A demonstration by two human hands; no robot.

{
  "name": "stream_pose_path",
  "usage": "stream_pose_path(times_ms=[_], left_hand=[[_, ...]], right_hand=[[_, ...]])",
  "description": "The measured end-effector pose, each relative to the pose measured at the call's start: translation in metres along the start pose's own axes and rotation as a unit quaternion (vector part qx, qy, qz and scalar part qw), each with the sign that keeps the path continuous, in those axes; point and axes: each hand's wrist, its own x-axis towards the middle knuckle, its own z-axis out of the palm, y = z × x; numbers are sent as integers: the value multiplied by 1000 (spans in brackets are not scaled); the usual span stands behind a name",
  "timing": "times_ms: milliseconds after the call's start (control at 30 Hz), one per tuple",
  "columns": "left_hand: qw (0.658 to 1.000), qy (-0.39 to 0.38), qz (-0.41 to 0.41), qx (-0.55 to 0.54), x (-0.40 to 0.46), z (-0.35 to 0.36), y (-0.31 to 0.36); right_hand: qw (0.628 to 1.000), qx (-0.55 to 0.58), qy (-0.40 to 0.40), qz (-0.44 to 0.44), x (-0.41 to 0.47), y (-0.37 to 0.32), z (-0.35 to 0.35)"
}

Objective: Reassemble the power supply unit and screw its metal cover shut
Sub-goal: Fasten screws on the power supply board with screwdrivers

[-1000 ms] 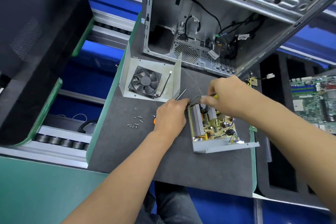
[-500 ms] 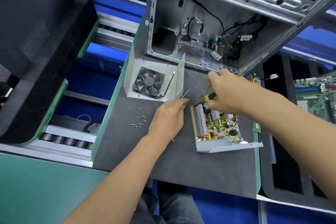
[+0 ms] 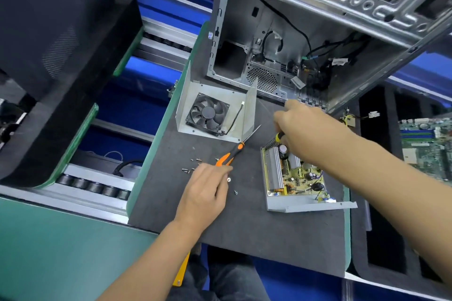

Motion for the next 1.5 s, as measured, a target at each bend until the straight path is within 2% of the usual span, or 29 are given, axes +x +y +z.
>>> stream_pose_path(times_ms=[67, 133, 200, 267, 300, 367, 500, 567, 633, 700, 767, 933, 1067, 1167, 1300, 1400, 1500], left_hand=[[1000, 7, -1, 6, -1, 2, -1], [1000, 6, -2, 13, -1, 3, -2], [1000, 5, -2, 20, -2, 4, -2], [1000, 0, -2, 29, -2, 4, -3], [1000, -1, -3, 31, -2, 4, -4], [999, -3, -9, 31, -2, 4, -5], [999, 0, -12, 33, -1, 3, -5], [999, -1, -17, 32, 0, 2, -4], [999, -6, -26, 32, 0, 1, -3], [999, -12, -30, 38, 1, 0, -2], [999, -10, -27, 40, 2, 0, -2], [998, -14, -31, 46, 2, 1, -1], [998, -11, -44, 50, 1, 1, -1], [997, -7, -56, 46, 2, 0, 0], [997, -4, -61, 48, 3, -1, -1], [997, -2, -66, 48, 2, 0, -1], [997, 1, -72, 40, 3, -1, 0]], right_hand=[[996, -71, 37, -27, 1, -4, 0], [996, -76, 42, -7, 2, -7, 3], [998, -40, 35, 39, 6, -11, 1], [997, 21, -12, 71, 11, -10, -2], [995, 49, -41, 71, 11, -9, -3], [996, 64, -47, 35, 8, -7, -7], [999, -36, 14, -12, 0, -5, -4], [996, -80, 12, 26, -5, 0, 1], [997, -12, -13, 81, -11, 7, 4], [993, 81, -48, 72, -13, 9, 4], [996, 69, -40, 29, -12, 10, 2], [998, -58, -31, 15, -9, 11, 2], [999, -21, -18, 30, -9, 4, 3], [999, 35, -28, 7, -9, 3, -2], [1000, -8, 1, 1, -2, 6, -5], [998, -38, 7, 45, 3, 3, -4], [998, 20, -17, 58, 4, 2, -4]])
